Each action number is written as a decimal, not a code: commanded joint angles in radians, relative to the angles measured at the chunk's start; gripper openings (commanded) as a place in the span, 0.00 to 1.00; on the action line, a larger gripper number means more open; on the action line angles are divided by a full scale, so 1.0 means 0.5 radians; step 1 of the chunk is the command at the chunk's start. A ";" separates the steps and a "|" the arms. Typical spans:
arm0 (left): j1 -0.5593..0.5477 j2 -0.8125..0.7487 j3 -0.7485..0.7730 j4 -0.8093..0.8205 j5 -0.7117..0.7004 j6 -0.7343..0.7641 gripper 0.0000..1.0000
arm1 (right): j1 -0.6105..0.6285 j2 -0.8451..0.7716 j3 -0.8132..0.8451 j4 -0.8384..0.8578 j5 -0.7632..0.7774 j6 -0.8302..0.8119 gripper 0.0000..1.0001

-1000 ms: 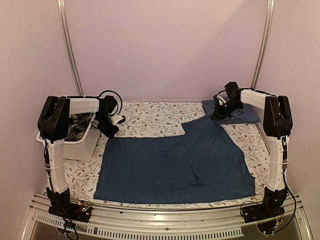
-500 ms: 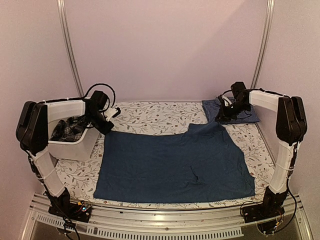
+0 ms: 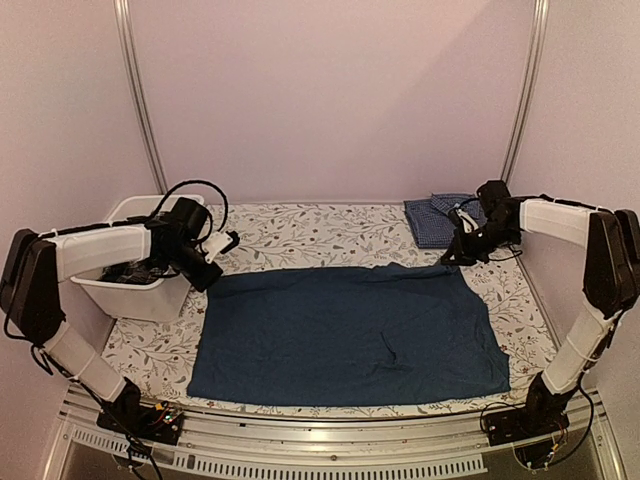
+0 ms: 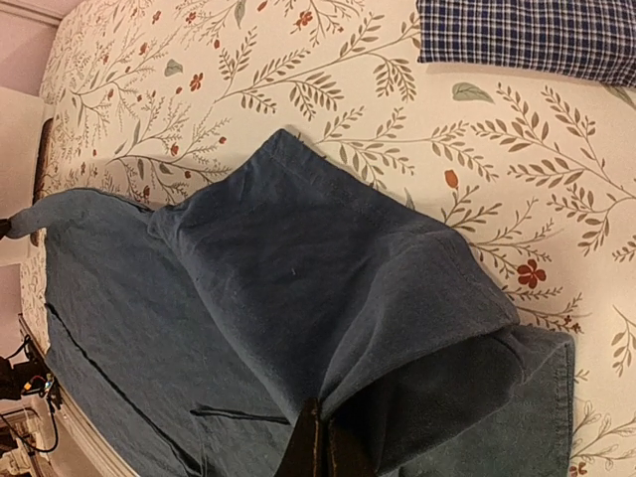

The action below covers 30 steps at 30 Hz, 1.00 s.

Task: Fold and stack the mixed laundry pile
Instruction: Fold the 1/3-folded T-shirt at the center of the board.

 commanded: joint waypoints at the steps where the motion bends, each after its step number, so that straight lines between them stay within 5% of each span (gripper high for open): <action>1: -0.064 -0.165 -0.054 -0.040 -0.190 -0.039 0.00 | -0.011 -0.188 -0.127 -0.024 -0.001 -0.002 0.00; 18: -0.322 -0.489 -0.405 -0.295 -0.179 0.060 0.00 | -0.012 -0.551 -0.659 -0.198 0.163 0.148 0.00; 30: -0.335 -0.325 -0.409 -0.244 -0.314 0.095 0.00 | -0.012 -0.508 -0.748 -0.268 0.114 0.228 0.00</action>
